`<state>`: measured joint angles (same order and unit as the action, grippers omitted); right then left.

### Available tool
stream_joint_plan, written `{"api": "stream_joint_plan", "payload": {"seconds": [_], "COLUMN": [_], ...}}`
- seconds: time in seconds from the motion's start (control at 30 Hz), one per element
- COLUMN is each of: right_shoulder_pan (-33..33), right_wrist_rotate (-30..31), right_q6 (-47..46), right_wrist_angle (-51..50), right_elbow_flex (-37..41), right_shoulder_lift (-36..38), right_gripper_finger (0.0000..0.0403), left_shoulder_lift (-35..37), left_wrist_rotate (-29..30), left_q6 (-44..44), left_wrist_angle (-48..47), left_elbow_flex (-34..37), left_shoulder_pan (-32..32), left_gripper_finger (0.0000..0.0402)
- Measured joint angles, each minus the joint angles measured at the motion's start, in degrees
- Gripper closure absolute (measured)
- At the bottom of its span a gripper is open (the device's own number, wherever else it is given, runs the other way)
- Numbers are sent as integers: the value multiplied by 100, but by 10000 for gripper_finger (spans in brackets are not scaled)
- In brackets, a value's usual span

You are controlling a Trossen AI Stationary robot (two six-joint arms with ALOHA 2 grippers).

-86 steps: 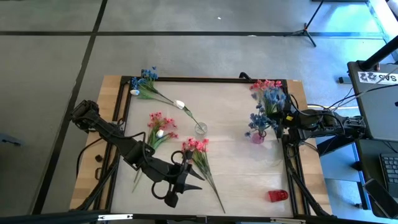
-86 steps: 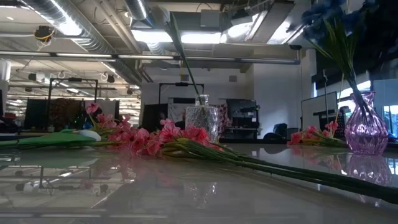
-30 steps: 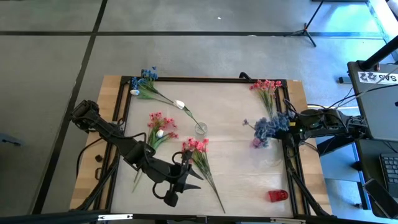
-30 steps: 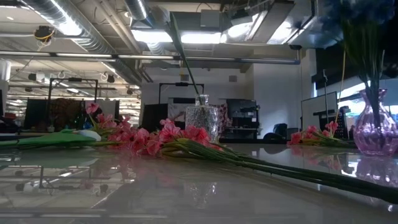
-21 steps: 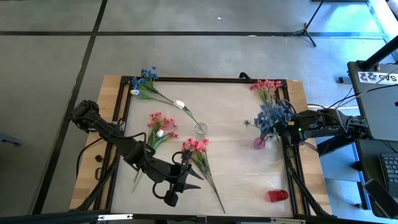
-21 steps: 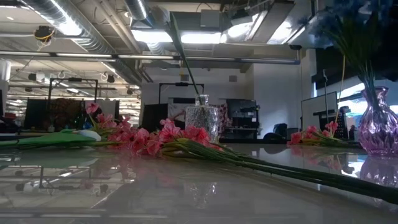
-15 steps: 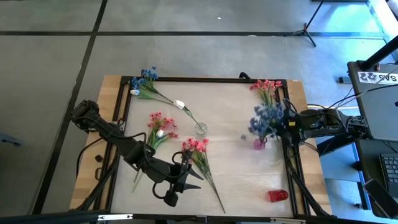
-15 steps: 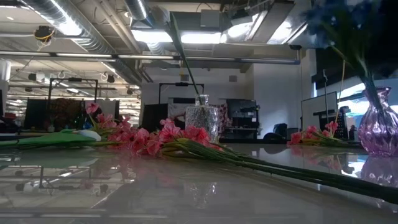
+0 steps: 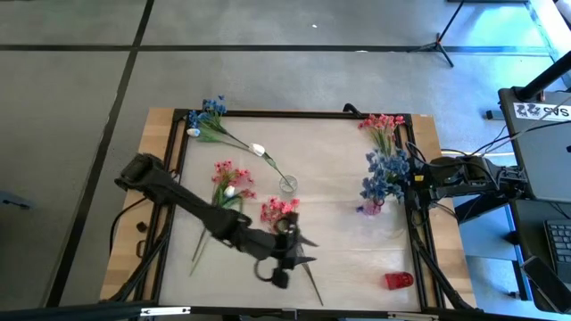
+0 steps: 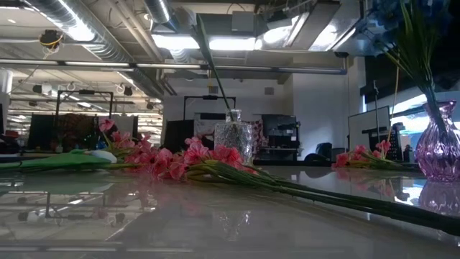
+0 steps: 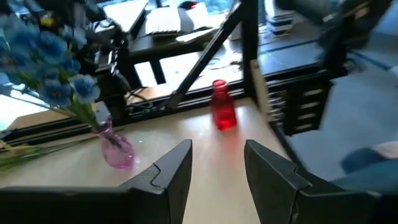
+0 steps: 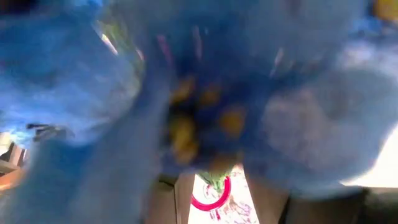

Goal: Sort flowers into vase by color
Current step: Put the bottom blue flower into the purple vase

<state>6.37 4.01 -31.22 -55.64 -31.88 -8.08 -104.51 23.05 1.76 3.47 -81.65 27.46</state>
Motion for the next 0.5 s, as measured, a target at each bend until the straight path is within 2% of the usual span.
{"api": "stream_joint_plan", "payload": {"seconds": [0.33, 0.5], "right_shoulder_pan": [0, 0], "right_wrist_rotate": [-55, -52], "right_q6": [105, 87], "right_wrist_angle": [11, 10], "right_elbow_flex": [0, 0], "right_shoulder_lift": [0, 0], "right_gripper_finger": [271, 271], "left_shoulder_lift": [-1480, -1927], "left_wrist_rotate": [-75, -307], "left_q6": [-170, -610], "left_wrist_angle": [2244, 2529], "left_elbow_flex": [0, 0], "left_shoulder_pan": [-819, -1120], "left_gripper_finger": [256, 256]}}
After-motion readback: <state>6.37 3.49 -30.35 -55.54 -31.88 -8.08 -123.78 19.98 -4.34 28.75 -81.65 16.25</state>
